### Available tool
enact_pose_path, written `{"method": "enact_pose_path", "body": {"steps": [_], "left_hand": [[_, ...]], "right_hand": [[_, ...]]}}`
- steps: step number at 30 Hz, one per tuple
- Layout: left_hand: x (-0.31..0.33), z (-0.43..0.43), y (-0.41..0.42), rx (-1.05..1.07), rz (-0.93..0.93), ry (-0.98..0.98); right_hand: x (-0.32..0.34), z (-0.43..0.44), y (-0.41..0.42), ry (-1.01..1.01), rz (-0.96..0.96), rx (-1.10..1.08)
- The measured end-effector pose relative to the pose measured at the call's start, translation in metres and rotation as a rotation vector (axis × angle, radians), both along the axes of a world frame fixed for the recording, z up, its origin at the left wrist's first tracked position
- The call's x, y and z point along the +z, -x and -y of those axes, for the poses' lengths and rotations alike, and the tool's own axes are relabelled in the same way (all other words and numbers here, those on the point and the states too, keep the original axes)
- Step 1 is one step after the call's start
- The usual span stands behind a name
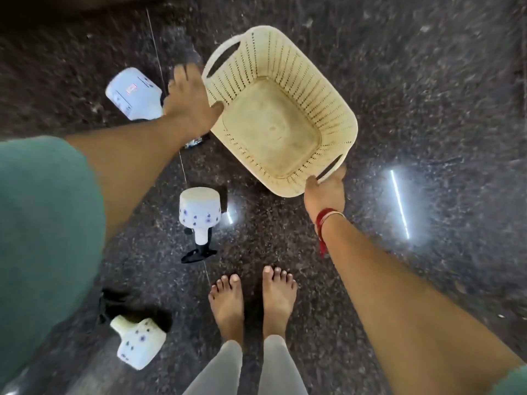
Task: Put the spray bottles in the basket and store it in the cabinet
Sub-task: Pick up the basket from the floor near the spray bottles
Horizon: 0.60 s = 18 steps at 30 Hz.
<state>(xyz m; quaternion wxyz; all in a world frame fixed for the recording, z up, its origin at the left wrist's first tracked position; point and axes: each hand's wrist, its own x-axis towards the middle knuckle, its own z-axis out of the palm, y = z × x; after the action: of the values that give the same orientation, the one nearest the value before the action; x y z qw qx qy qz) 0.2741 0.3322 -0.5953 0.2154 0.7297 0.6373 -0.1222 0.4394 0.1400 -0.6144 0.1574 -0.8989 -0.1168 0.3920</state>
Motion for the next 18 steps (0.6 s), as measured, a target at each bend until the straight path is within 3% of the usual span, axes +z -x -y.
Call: {"method": "enact_pose_path", "body": {"steps": [5, 7, 12, 15, 18], "left_hand": [[-0.006, -0.017, 0.000, 0.119, 0.089, 0.154], [-0.014, 0.002, 0.017, 0.045, -0.032, 0.130], [-0.042, 0.272, 0.076, -0.024, -0.229, 0.712], [-0.048, 0.258, 0.072, 0.092, -0.190, 0.704], [-0.049, 0.257, 0.072, 0.016, -0.229, 0.644]], "right_hand": [[-0.014, -0.002, 0.001, -0.101, 0.029, -0.022], [-0.017, -0.001, 0.002, -0.132, 0.053, -0.018], [-0.019, 0.003, 0.004, -0.193, 0.089, -0.009], [-0.022, 0.002, 0.002, -0.201, 0.022, -0.030], [-0.023, 0.002, 0.001, -0.211, -0.015, -0.049]]}}
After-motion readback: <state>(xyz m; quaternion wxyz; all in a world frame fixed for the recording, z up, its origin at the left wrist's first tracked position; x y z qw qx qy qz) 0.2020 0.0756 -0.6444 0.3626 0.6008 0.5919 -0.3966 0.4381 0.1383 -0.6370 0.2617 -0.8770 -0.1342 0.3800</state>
